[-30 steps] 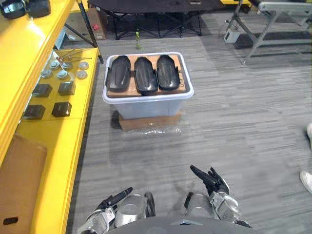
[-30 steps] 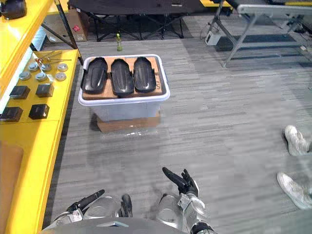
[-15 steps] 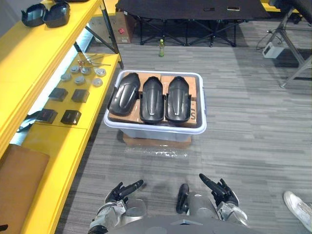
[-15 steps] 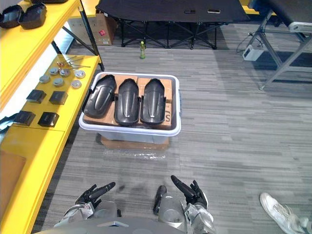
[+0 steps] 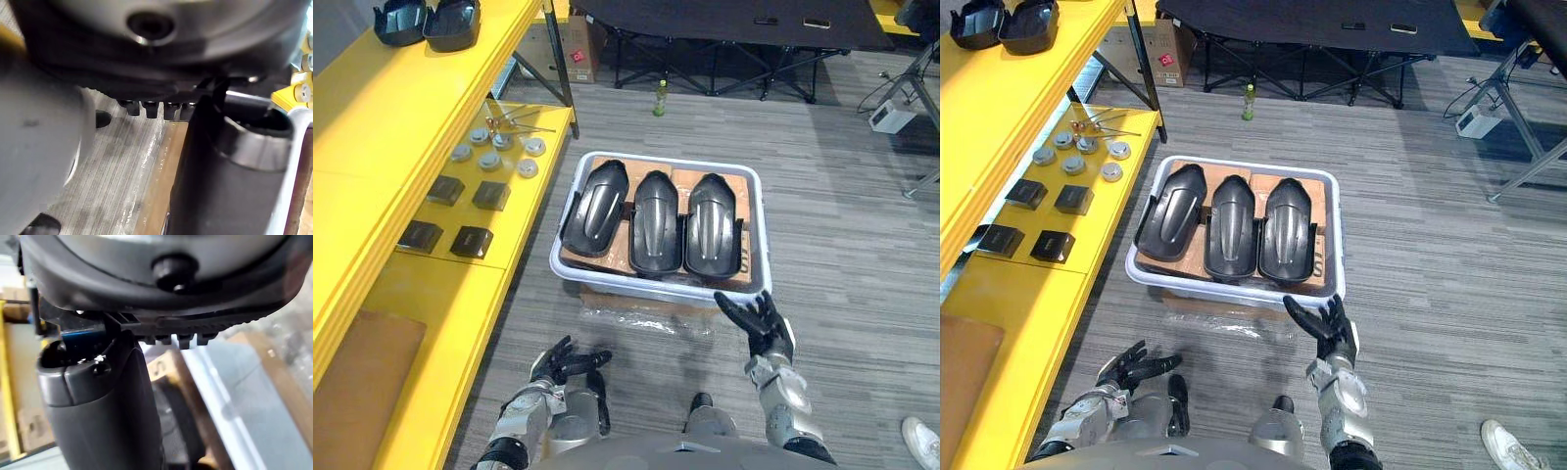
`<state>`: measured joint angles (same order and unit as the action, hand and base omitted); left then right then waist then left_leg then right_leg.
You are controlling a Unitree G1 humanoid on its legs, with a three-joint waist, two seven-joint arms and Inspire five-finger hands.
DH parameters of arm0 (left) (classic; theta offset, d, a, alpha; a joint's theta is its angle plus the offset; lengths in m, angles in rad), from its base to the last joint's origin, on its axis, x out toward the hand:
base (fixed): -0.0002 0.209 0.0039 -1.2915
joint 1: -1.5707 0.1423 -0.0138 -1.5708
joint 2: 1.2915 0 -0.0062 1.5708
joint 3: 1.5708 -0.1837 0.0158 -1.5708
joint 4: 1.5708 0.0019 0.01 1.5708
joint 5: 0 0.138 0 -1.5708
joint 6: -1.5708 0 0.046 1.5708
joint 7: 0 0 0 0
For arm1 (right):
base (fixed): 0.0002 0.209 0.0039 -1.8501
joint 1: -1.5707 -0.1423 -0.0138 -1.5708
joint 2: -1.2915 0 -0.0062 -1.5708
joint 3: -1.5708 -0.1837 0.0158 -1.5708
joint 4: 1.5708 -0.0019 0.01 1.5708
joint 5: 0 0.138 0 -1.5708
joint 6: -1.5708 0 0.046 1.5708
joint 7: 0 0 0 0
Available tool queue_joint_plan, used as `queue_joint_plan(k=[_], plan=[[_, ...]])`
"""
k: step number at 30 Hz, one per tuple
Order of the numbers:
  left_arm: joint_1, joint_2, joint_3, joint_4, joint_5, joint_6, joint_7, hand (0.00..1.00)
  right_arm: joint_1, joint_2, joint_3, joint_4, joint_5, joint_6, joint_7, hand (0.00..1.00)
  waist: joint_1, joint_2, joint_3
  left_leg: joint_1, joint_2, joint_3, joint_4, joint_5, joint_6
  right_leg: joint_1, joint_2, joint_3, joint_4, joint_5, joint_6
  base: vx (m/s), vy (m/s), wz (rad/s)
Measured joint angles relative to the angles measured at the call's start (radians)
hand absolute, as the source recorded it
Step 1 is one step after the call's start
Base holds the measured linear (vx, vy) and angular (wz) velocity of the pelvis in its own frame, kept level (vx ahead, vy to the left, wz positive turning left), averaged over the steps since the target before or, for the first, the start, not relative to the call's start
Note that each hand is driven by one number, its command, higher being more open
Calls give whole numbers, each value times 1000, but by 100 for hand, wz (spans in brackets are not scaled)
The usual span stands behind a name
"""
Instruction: Walk over and take three plastic housings, then place them on the shelf
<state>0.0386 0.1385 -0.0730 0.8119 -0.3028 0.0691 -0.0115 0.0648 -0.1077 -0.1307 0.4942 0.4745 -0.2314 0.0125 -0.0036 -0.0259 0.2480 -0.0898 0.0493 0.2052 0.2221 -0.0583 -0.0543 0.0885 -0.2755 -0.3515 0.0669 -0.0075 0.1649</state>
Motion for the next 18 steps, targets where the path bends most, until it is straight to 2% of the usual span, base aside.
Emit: queue_joint_plan(k=[2, 4, 7, 9, 11, 13, 16, 18], plan=[[7, 8, 1, 4, 0, 14, 1, 100, 6, -3, -18, -129, 3, 0, 6, 100, -1, -7, -2, 5, 7, 3, -7, 0, 0, -1, 6, 1, 0, 7, -2, 24, -7, -9], [23, 13, 12, 5, 0, 22, 0, 100, 26, -5, -60, -244, 28, 0, 55, 100, 0, -12, -6, 25, 18, 8, -34, 0, 0, 0, 20, 5, 0, 24, -6, -13, -14, -14], [53, 29, 42, 22, 17, 26, -5, 100, 33, -55, -117, -329, 88, 1, 147, 100, 0, -48, -31, 64, 30, 23, -83, 13, 4, 2, 36, 30, -8, 54, -13, -37, 10, -20], [62, 34, 49, 34, 40, 26, -5, 100, 34, -85, -127, -329, 86, 12, 147, 100, -1, -68, -48, 74, 24, 25, -113, 26, 7, 2, 37, 31, -20, 61, -15, -60, 15, -12], [63, 37, 51, 56, 38, 28, -5, 100, 17, -129, -131, -296, 86, 48, 146, 100, -1, -82, -56, 101, 13, 24, -177, 57, 10, 0, 34, 30, -19, 62, -16, -100, 16, 0], [67, 37, 56, 60, 38, 31, -5, 100, -27, -154, -127, -227, 84, 84, 135, 100, 1, -82, -55, 109, 9, 20, -209, 74, 5, -2, 35, 29, -19, 62, -16, -107, 11, 6], [71, 37, 90, 48, 39, 34, -13, 100, -184, -211, -105, -2, 84, 146, 74, 100, 17, -73, -43, 53, 12, -2, -165, 73, 11, -26, 36, 24, -18, 39, -36, -172, -11, 14], [67, 25, 112, 16, 39, 16, -19, 100, -291, -262, -104, 99, 92, 175, 27, 100, 32, -54, 3, -18, 28, -21, -81, 62, 9, -56, 48, 10, -1, 13, -37, -169, -36, 19]])
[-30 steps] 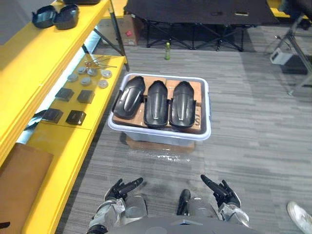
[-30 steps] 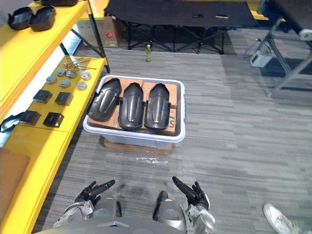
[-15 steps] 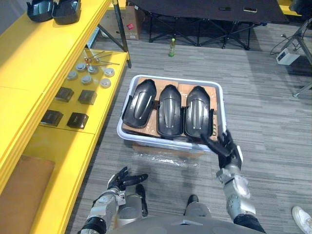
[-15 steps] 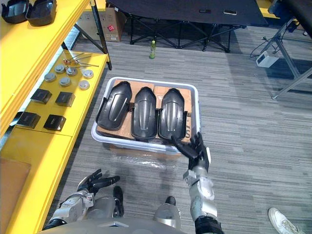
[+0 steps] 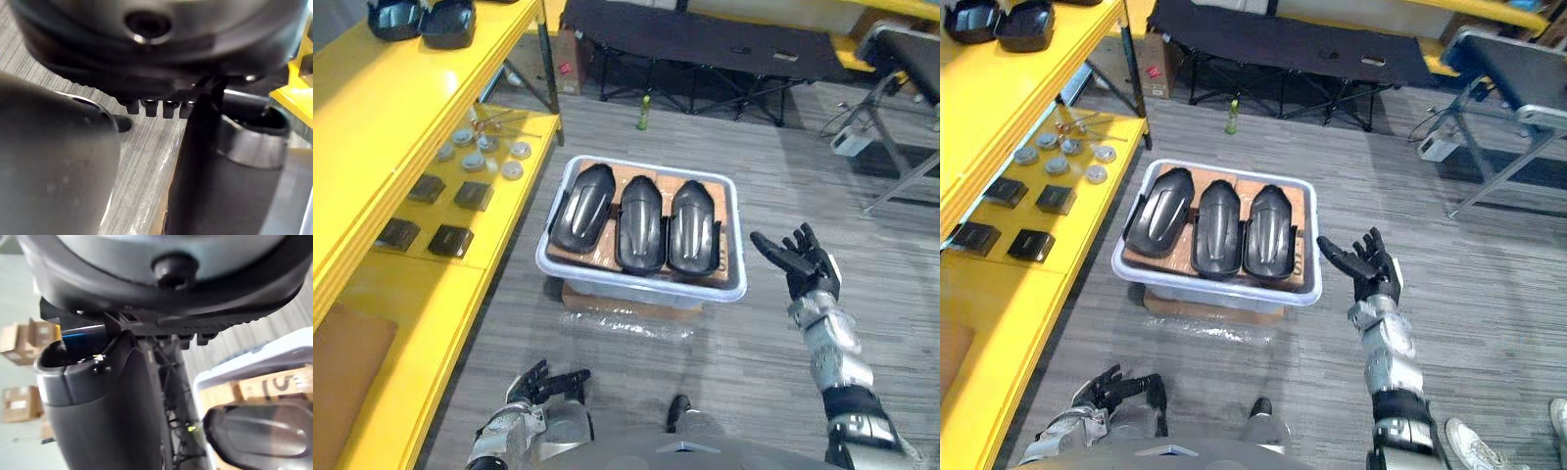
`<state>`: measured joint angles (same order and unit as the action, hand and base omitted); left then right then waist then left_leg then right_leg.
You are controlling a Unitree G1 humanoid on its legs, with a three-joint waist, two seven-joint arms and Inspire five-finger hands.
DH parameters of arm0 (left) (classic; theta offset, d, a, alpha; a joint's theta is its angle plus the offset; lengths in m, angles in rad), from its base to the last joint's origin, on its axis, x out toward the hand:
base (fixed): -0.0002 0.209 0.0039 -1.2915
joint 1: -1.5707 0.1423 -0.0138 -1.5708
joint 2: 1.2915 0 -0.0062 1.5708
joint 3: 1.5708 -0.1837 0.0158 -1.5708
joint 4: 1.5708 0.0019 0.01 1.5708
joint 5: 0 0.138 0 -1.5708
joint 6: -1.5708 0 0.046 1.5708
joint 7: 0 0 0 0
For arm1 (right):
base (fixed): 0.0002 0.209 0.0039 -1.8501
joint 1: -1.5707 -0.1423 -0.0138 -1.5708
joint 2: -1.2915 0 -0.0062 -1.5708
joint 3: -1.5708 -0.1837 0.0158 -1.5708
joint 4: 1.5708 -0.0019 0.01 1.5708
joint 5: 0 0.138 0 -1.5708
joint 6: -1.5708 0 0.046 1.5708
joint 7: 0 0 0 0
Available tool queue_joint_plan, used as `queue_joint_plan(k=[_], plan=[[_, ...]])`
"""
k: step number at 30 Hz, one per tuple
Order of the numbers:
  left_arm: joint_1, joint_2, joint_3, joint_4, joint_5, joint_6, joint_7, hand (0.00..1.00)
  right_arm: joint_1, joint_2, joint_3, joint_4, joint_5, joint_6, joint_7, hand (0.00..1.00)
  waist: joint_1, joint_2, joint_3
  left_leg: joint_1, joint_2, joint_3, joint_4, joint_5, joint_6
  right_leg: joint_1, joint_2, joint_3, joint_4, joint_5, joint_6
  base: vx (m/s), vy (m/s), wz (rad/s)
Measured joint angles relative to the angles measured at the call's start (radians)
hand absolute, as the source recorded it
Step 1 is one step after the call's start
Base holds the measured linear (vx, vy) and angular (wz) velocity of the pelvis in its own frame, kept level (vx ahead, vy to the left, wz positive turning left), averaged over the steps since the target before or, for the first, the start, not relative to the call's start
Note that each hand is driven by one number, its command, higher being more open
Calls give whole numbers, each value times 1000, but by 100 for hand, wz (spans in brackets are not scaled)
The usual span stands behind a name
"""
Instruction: Walk over and take three plastic housings, then place them on the shelf
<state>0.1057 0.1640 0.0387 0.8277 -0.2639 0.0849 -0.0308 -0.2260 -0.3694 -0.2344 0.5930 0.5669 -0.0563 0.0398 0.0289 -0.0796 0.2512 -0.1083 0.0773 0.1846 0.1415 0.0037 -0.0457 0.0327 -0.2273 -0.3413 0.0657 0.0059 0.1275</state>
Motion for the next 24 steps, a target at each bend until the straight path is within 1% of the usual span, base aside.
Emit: queue_joint_plan(k=[1, 2, 3, 4, 5, 6, 9, 11, 12, 13, 16, 17, 19, 23, 24], plan=[[-1, 0, 2, -9, 0, 0, -4, 100, -28, -14, 0, 18, 1, 9, -16, 100, 2, 7, 13, -20, 8, -4, 18, 0, 0, -11, 4, -7, 6, -1, -1, -249, -53, 25], [-10, 1, 6, -14, 1, -1, -12, 100, -80, -46, 0, 50, 3, 15, -41, 100, 12, 24, 41, -54, 23, -17, 49, 0, 0, -31, 12, -12, 16, -1, -1, -199, -41, 18], [-19, 8, 12, -14, 5, -1, -15, 100, -121, -78, 0, 75, 8, 16, -54, 100, 29, 32, 69, -77, 27, -27, 66, 1, 0, -45, 21, -14, 22, 0, 0, -216, -28, 13], [-19, 15, 12, -15, 11, -3, -13, 100, -140, -90, 0, 86, 8, 20, -59, 100, 36, 32, 80, -87, 34, -30, 69, 2, 0, -52, 21, -14, 22, 1, 1, -117, -7, 8], [-19, 26, 20, -13, 10, -3, -11, 100, -168, -110, 0, 98, 7, 24, -71, 100, 46, 32, 104, -93, 38, -34, 68, 4, 0, -54, 23, -18, 21, 3, 4, -100, -13, 16], [-19, 29, 37, -27, -6, -15, -8, 100, -190, -128, 0, 115, 7, 24, -83, 100, 54, 20, 133, -96, 38, -47, 63, 15, 2, -55, 24, -23, 24, 3, 4, -69, -20, 18], [-31, 49, 40, -55, -11, -21, -2, 100, -255, -153, 5, 164, 7, 27, -98, 100, 71, -8, 169, -134, 34, -50, 67, 22, 6, -92, 20, -19, 37, 5, 5, -41, 1, 8], [-44, 49, 39, -55, -13, -25, -1, 100, -295, -186, 30, 201, -3, 34, -95, 100, 80, -5, 190, -141, 25, -49, 67, 24, 10, -98, 19, -14, 37, 19, 8, 0, 0, 0], [-44, 49, 36, -55, -18, -27, -1, 100, -309, -194, 36, 209, -6, 42, -95, 100, 79, -2, 192, -147, 22, -49, 68, 27, 8, -103, 17, -14, 37, 21, 8, 36, 31, 5], [-47, 45, 33, -54, -28, -38, -2, 100, -345, -220, 57, 238, -7, 58, -95, 100, 80, 8, 199, -163, 18, -48, 74, 29, 11, -118, 12, -12, 37, 27, 5, 37, 35, 2], [-53, 42, 16, -54, -58, -45, -4, 100, -405, -243, 65, 299, -13, 97, -95, 100, 83, 27, 213, -183, 18, -46, 83, 33, 21, -134, 11, -10, 37, 37, -2, 44, 20, 0], [-57, 40, 11, -53, -66, -47, -4, 100, -425, -255, 67, 336, -44, 114, -95, 100, 89, 36, 219, -184, 17, -46, 83, 33, 21, -136, 11, -10, 37, 37, -3, 61, 6, 1], [-60, 33, 7, -52, -71, -55, -5, 100, -439, -273, 69, 373, -86, 122, -95, 100, 98, 48, 225, -187, 17, -47, 83, 33, 21, -138, 11, -10, 37, 37, -3, 50, -1, 0], [-63, 21, -8, -48, -118, -79, -19, 100, -501, -347, 89, 437, -170, 150, -95, 100, 98, 79, 255, -204, 15, -52, 81, 33, 21, -159, 9, -12, 47, 35, -4, 18, 2, 0], [-63, 21, -13, -45, -125, -84, -19, 100, -506, -353, 91, 438, -171, 152, -95, 100, 98, 80, 256, -207, 14, -53, 81, 33, 21, -164, 8, -12, 50, 33, -5, 0, 0, 0]])
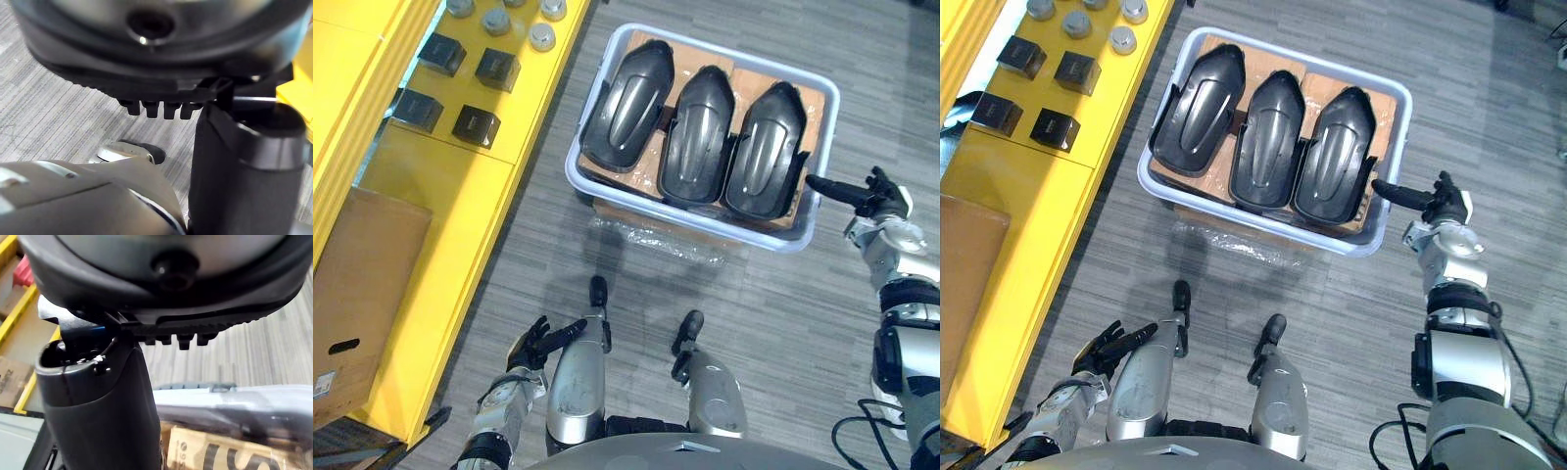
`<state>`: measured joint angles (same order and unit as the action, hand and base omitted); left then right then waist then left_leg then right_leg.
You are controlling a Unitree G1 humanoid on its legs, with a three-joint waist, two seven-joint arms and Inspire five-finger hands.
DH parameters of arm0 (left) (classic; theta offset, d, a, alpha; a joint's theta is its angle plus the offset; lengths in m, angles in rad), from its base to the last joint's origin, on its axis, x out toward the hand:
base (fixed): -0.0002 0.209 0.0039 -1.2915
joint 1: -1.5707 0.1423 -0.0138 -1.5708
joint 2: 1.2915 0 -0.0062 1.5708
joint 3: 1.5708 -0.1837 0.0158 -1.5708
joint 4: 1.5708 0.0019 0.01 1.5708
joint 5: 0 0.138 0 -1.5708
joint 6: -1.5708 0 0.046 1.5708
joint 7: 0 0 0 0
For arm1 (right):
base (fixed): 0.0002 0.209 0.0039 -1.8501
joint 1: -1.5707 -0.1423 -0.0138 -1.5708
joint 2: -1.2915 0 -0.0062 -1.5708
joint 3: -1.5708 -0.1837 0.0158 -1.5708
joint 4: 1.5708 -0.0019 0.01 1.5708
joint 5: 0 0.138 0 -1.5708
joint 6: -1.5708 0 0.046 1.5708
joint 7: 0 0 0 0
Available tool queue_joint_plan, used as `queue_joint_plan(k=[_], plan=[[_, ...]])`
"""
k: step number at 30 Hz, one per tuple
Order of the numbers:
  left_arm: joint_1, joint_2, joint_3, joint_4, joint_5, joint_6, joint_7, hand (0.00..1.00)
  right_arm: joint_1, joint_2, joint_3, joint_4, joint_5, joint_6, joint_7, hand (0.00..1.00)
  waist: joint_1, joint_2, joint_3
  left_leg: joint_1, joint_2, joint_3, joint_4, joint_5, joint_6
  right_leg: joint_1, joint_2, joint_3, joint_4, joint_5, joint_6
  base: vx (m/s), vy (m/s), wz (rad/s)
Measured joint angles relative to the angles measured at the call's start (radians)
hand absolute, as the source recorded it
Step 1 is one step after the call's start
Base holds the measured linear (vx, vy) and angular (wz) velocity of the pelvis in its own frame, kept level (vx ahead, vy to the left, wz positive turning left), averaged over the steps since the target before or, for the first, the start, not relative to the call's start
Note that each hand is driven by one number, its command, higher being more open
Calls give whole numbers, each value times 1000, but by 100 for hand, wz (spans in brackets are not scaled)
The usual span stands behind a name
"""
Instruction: Walk over and take three plastic housings, then place them on the shelf
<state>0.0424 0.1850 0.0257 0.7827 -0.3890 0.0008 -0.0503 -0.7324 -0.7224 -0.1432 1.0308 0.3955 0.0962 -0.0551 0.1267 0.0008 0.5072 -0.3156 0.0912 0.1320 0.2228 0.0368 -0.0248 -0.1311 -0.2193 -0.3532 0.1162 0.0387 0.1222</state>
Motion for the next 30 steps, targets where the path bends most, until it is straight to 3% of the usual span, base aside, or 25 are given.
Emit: queue_joint_plan(k=[10, 13, 14, 25, 30], plan=[[-7, -19, -31, 2, -48, -59, -27, 100, -183, -74, 130, 84, -75, 25, 7, 100, 13, 30, 12, -84, -22, -55, 8, 15, 7, -79, -25, -43, 81, -39, -4, -10, 10, 17], [-23, -20, -52, 2, -50, -64, -33, 100, -195, -88, 139, 91, -77, 26, 7, 100, 32, 44, 17, -101, -30, -72, 17, 16, 9, -97, -38, -55, 122, -63, -5, -16, 4, 19], [-24, -22, -52, 2, -50, -64, -37, 100, -195, -88, 145, 92, -77, 30, 9, 0, 38, 44, 17, -103, -31, -74, 18, 16, 9, -102, -40, -56, 131, -67, -6, -12, -5, 13], [-24, -19, -44, 9, -50, -71, -46, 100, -196, -118, 165, 135, -217, 75, 47, 0, 33, 45, 17, -114, -27, -88, 37, 18, 7, -109, -39, -57, 164, -86, -12, -1, -1, 2], [-24, -19, -44, 21, -85, -71, -62, 100, -204, -120, 145, 159, -232, 150, 47, 0, 33, 45, 17, -105, -25, -87, 36, 23, 6, -100, -37, -56, 164, -87, -13, 0, 0, 0]])
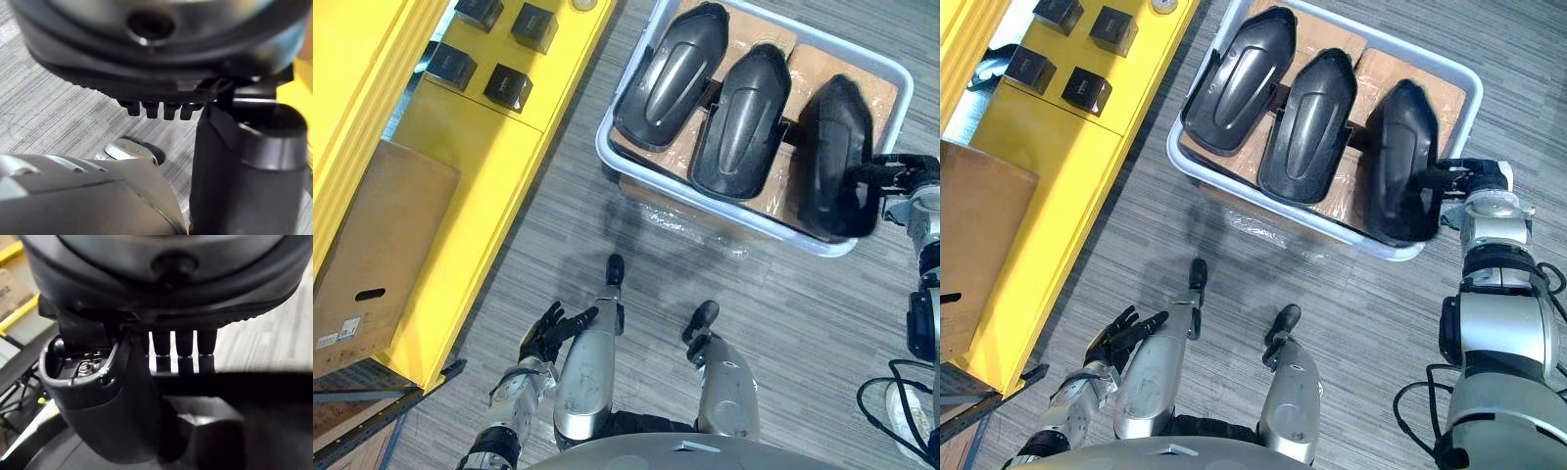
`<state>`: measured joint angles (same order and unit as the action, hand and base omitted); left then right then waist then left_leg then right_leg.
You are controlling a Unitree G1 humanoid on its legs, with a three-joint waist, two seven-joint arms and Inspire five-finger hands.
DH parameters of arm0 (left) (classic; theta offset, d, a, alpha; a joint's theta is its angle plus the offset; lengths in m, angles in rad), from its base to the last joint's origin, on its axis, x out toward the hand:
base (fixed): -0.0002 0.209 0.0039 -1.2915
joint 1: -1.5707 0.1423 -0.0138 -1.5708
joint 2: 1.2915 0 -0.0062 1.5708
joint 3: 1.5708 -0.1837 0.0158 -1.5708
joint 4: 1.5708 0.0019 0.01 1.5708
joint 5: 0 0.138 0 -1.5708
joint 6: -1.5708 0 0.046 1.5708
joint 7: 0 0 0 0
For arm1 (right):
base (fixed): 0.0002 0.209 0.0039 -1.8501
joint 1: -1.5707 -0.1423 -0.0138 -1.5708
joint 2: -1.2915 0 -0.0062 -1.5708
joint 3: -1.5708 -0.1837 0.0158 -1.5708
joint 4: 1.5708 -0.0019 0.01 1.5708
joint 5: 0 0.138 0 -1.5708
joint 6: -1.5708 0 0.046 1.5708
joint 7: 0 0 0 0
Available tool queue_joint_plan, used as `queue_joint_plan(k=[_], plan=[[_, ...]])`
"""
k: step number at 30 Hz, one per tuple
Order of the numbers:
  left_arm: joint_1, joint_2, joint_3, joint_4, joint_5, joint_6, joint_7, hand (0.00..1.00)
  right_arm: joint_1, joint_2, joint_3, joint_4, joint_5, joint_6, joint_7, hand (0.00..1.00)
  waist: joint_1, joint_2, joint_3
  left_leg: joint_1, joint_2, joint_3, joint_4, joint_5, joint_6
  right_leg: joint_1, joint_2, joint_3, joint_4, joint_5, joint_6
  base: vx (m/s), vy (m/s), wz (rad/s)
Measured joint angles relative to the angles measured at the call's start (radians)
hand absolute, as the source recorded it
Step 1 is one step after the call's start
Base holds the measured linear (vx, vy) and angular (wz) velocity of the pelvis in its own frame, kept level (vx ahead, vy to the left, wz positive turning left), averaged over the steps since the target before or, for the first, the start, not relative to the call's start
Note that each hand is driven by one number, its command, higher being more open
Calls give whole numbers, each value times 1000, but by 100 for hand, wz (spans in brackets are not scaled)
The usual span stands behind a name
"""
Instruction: Walk over and take three plastic housings, then place them on the shelf
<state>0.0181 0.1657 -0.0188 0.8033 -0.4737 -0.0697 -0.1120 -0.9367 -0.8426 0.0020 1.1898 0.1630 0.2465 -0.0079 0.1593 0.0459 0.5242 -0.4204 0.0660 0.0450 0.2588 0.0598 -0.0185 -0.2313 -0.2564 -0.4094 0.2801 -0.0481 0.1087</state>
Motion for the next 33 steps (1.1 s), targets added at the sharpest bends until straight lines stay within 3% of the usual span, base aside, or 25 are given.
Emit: queue_joint_plan(k=[14, 17, 20, 22, 27, 29, 33], plan=[[3, 9, -7, 52, -111, 12, -36, 100, -18, 30, -53, 14, 4, 56, 27, 0, 1, -11, 0, 85, 1, 21, -146, 75, -7, 25, 8, 5, -26, 3, 0, -3, -4, -1], [21, 10, -7, 49, -108, 3, -36, 100, -11, 37, -53, 16, 4, 24, 15, 0, 1, -13, 1, 124, 1, 35, -193, 93, -8, 42, 11, 14, -42, 8, 1, 25, -24, -10], [44, 10, -8, 37, -100, -24, -16, 100, 38, 60, -53, -20, 2, -47, -54, 0, -3, -16, 1, 179, 0, 45, -246, 107, -11, 72, 15, 20, -58, 9, 3, 48, -36, -9], [72, 10, -9, -6, -97, -45, 8, 100, 94, 74, -55, -109, -2, -77, -111, 0, -13, -22, 1, 204, 0, 50, -276, 116, -12, 85, 17, 23, -66, 9, 3, 57, -37, -4], [114, 8, 20, -187, -21, -89, 175, 100, 294, 169, -160, -474, -45, -172, -234, 0, -41, -42, -8, 282, -1, 62, -309, 121, -17, 163, 23, 20, -104, 14, 8, 89, -41, -2], [116, 10, 63, -289, 23, -117, 265, 100, 378, 267, -178, -607, -126, -210, -294, 0, -57, -77, -52, 296, 3, 64, -329, 118, -21, 180, 34, 12, -131, 14, 8, 90, -49, 1], [113, 8, 79, -403, 82, -124, 351, 100, 564, 452, -189, -744, -200, -237, -374, 0, -65, -124, -128, 353, -4, 70, -341, 97, -27, 251, 34, 1, -170, 15, 10, 112, -30, 0]])
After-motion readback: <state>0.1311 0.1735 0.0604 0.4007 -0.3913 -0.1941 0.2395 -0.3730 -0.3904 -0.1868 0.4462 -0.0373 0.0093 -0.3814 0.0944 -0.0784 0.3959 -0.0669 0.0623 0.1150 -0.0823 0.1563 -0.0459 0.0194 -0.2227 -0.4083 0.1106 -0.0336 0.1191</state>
